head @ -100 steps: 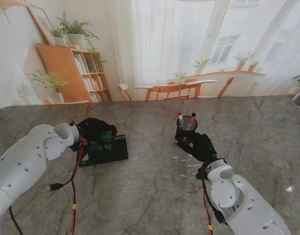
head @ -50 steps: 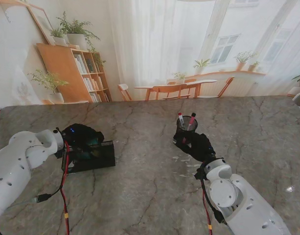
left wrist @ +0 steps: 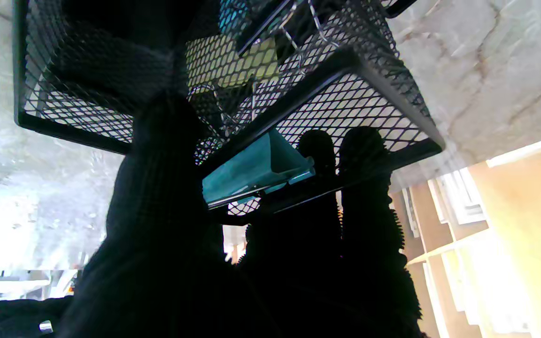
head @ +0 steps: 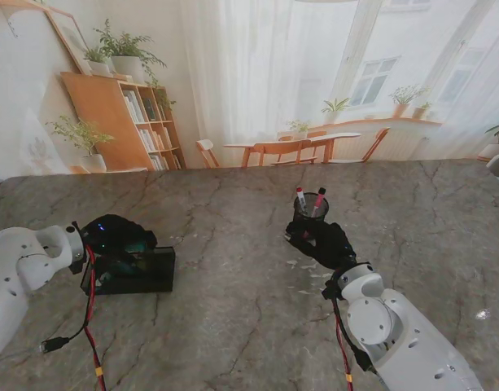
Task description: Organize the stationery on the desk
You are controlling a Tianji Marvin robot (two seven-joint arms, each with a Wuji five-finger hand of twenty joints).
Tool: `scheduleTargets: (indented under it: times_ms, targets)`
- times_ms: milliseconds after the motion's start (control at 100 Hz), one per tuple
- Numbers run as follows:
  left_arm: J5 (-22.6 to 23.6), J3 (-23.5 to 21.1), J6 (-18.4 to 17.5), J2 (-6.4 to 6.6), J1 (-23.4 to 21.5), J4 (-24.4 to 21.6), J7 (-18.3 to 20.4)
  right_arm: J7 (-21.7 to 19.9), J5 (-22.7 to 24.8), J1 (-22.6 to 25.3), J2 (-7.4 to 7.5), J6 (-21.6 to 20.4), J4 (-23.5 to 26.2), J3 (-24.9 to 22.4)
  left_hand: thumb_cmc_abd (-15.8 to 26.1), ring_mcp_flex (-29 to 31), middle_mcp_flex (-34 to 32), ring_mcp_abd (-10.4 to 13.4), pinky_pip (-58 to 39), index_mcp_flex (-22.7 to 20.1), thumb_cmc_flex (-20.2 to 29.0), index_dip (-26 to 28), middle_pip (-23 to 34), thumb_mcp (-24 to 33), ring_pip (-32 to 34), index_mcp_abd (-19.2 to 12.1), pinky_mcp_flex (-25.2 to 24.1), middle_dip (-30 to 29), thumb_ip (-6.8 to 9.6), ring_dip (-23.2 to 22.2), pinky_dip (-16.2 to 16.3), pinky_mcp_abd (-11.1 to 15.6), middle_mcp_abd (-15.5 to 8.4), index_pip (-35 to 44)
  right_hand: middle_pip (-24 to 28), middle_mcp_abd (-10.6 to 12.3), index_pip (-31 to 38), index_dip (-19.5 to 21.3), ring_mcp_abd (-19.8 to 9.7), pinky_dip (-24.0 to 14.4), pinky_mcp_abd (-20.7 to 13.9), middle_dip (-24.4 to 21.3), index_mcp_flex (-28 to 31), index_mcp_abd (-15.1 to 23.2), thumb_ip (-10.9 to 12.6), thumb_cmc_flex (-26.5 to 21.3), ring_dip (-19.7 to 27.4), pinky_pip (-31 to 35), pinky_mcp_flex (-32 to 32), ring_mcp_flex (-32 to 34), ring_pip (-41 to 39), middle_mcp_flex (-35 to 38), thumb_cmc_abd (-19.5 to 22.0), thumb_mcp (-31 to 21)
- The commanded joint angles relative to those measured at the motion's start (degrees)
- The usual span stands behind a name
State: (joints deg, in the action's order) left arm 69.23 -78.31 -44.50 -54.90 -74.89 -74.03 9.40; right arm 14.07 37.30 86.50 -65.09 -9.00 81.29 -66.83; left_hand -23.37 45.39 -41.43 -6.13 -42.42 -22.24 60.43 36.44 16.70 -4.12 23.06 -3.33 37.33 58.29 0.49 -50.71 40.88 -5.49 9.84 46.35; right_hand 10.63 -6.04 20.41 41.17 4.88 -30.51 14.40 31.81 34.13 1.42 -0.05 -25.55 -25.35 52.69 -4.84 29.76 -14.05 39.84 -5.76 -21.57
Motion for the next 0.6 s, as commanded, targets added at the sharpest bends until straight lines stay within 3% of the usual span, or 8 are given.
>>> scheduleTargets:
  times_ms: [0, 590]
  targets:
    - [0.7, -0.5, -0.6, 0.71, -0.8, -0.1, 0.8, -0.9, 0.1, 0.0, 0.05, -0.4, -0.2, 0.2, 2.5, 0.6, -4.0, 2.3, 0.2, -6.8, 13.5, 5.2, 1.1, 26.6, -1.6, -0.7, -0.8, -0.5, -6.16, -1.4, 2.2, 3.0, -13.5, 13.9, 1.0, -0.3, 0.3, 1.1, 0.2, 0.5, -0.1, 0.7, 0.7, 0.0, -1.0, 0.1, -0.1, 0.3, 0.9, 0.1, 0.1, 0.4, 2.0, 1.4]
    - [5.7, -9.0, -1.8, 1.19, -8.2, -4.9, 0.8, -1.7, 0.1, -0.5, 0.19, -0.4, -0.3, 0.9, 2.5, 1.1, -4.5, 2.2, -1.9, -7.1, 13.5, 5.9, 1.1, 25.9, -2.2, -1.0, -1.5, -1.1, -6.24, -2.6, 4.1, 3.7, -13.6, 13.4, 1.1, -0.4, 0.3, 1.1, 0.1, 0.5, -0.1, 0.7, 0.7, 0.1, -1.0, 0.0, -0.1, 0.4, 0.9, 0.1, 0.0, 0.4, 2.0, 1.4]
